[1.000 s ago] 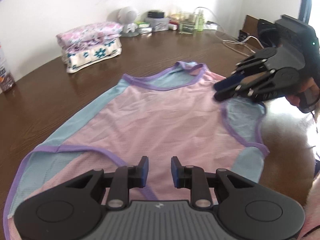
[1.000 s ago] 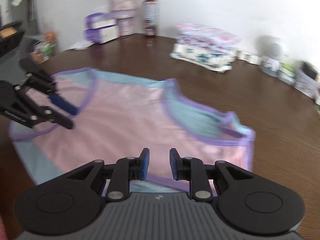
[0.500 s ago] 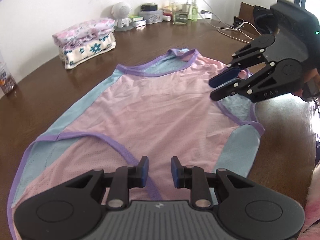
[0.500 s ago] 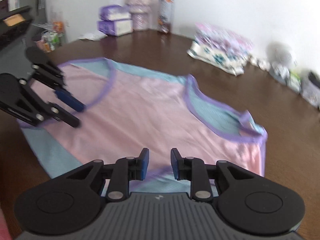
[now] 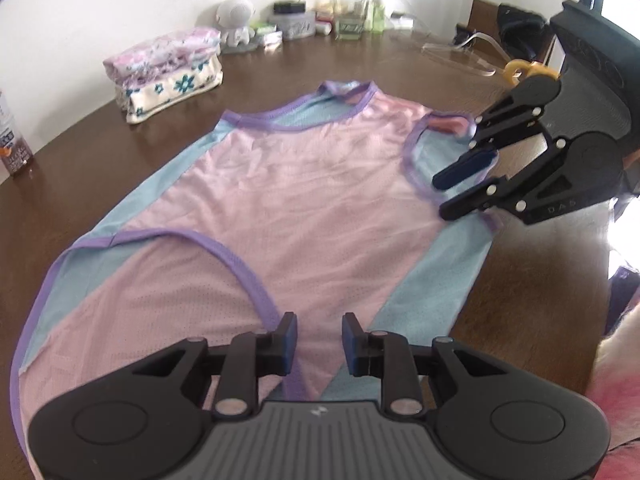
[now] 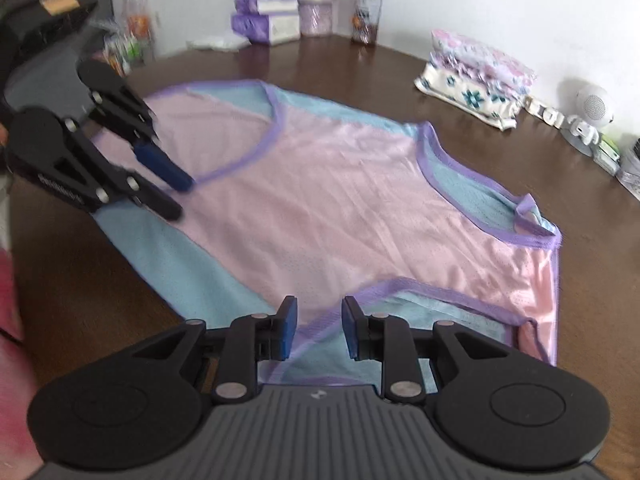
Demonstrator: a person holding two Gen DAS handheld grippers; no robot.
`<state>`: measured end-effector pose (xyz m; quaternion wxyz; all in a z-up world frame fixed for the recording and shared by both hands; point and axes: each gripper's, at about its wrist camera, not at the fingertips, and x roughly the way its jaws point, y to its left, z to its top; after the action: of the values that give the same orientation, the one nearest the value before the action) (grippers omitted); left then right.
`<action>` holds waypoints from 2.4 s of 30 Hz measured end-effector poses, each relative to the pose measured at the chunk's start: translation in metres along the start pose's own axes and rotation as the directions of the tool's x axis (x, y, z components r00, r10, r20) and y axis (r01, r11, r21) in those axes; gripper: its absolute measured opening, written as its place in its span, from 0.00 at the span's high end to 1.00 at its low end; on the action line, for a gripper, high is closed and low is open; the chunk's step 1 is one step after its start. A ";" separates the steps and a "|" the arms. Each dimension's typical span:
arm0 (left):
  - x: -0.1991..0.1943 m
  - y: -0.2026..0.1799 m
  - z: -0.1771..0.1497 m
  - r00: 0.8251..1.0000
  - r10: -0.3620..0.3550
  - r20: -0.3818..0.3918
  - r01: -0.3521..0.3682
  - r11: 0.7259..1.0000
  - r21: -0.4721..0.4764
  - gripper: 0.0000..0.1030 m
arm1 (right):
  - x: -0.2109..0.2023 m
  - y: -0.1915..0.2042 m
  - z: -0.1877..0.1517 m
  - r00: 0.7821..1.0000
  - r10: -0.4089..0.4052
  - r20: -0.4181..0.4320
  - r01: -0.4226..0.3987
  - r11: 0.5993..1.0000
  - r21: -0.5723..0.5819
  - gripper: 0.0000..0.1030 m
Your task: Fold clothes
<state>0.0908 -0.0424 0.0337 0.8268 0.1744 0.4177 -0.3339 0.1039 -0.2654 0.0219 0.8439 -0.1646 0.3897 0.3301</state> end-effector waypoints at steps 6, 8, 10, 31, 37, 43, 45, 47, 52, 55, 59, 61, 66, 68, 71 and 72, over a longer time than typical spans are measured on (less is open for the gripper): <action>-0.007 -0.017 -0.015 0.999 0.014 -0.038 -0.012 0.999 0.032 0.79 | -0.006 0.025 -0.008 1.000 0.007 -0.004 -0.007 0.999 -0.035 0.76; -0.008 -0.018 -0.024 0.999 0.016 -0.035 -0.016 1.000 0.011 0.79 | -0.003 0.028 -0.015 1.000 -0.003 -0.026 0.002 1.000 -0.029 0.76; -0.012 -0.019 -0.030 0.999 0.016 -0.036 -0.016 1.000 0.012 0.79 | -0.005 0.031 -0.020 1.000 -0.013 -0.022 0.013 1.000 -0.016 0.76; -0.047 0.012 -0.068 0.999 0.026 -0.043 -0.033 0.985 -0.172 0.97 | -0.028 0.022 -0.041 0.999 -0.019 -0.036 0.026 0.977 0.212 0.96; -0.048 0.017 -0.066 0.997 0.035 -0.062 -0.042 0.991 -0.127 0.93 | -0.031 0.029 -0.040 0.998 -0.020 -0.066 0.031 0.984 0.174 0.95; -0.067 0.021 -0.070 0.989 0.108 0.098 -0.083 0.968 -0.235 0.44 | -0.048 0.037 -0.035 0.993 -0.105 0.061 0.091 0.976 0.200 0.51; -0.074 0.024 -0.074 0.967 0.164 0.193 -0.094 0.940 -0.328 0.29 | -0.051 0.037 -0.031 0.977 -0.161 0.143 0.122 0.962 0.244 0.49; -0.075 0.025 -0.078 0.944 0.205 0.259 -0.084 0.907 -0.414 0.14 | -0.045 0.039 -0.026 0.961 -0.195 0.197 0.131 0.947 0.294 0.41; -0.062 0.030 -0.078 0.930 0.227 0.289 -0.042 0.846 -0.531 0.12 | -0.018 0.049 -0.015 0.939 -0.221 0.265 0.108 0.917 0.384 0.25; -0.057 0.031 -0.079 0.914 0.289 0.284 -0.086 0.823 -0.561 0.08 | -0.004 0.060 -0.007 0.920 -0.278 0.276 0.152 0.903 0.402 0.11; -0.056 0.034 -0.084 0.891 0.352 0.288 -0.123 0.796 -0.592 0.07 | 0.008 0.069 0.002 0.908 -0.324 0.267 0.195 0.888 0.416 0.01; -0.057 0.035 -0.088 0.882 0.363 0.302 -0.121 0.792 -0.598 0.06 | 0.012 0.071 0.004 0.913 -0.321 0.252 0.195 0.885 0.423 0.00; -0.057 0.027 -0.097 0.864 0.384 0.324 -0.124 0.788 -0.603 0.05 | 0.007 0.079 -0.006 0.914 -0.300 0.273 0.137 0.861 0.490 0.00; -0.059 0.021 -0.102 0.862 0.387 0.328 -0.121 0.785 -0.607 0.05 | -0.001 0.085 -0.012 0.896 -0.340 0.284 0.143 0.829 0.541 0.00; -0.059 0.015 -0.106 0.867 0.397 0.303 -0.131 0.767 -0.628 0.05 | -0.007 0.091 -0.018 0.887 -0.386 0.254 0.178 0.792 0.584 0.00; -0.060 0.012 -0.107 0.865 0.409 0.291 -0.145 0.758 -0.636 0.05 | -0.009 0.092 -0.020 0.891 -0.379 0.250 0.172 0.792 0.586 0.00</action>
<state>0.0118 0.0508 0.0189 0.9488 -0.1064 0.2850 -0.0857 0.0257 -0.2127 0.0140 0.9504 0.0908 0.2802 0.0996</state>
